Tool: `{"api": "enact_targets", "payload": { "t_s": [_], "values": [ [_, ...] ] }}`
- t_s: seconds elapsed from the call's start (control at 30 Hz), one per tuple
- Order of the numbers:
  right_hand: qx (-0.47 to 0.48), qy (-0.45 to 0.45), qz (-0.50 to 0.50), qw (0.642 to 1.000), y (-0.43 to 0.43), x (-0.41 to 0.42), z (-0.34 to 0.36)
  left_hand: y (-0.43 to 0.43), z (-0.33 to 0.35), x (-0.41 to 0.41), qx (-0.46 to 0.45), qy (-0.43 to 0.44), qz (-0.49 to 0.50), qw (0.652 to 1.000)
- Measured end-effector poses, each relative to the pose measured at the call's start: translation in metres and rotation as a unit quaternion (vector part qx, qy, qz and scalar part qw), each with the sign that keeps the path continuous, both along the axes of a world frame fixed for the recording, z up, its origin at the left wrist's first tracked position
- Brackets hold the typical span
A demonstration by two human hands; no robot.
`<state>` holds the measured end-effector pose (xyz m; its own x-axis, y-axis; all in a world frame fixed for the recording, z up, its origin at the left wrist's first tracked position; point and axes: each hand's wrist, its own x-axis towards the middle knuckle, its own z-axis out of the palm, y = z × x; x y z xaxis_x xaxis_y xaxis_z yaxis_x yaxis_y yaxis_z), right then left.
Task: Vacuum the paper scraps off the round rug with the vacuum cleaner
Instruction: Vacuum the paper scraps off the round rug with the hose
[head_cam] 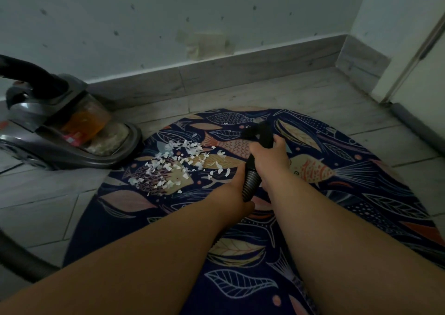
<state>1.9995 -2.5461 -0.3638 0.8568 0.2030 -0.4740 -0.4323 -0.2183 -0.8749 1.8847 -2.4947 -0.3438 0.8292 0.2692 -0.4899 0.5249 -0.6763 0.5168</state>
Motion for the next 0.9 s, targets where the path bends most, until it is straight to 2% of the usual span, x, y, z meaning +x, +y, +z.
{"api": "enact_targets", "payload": {
  "t_s": [0.47, 0.9],
  "values": [
    [-0.004, -0.021, 0.006, 1.000, 0.008, 0.025, -0.006, 0.010, -0.013, 0.022, -0.031, -0.016, 0.008, 0.999],
    [-0.002, -0.005, 0.108, 0.994, 0.057, -0.010, -0.004, 0.033, -0.001, -0.026, -0.026, -0.015, 0.063, 0.998]
  ]
}}
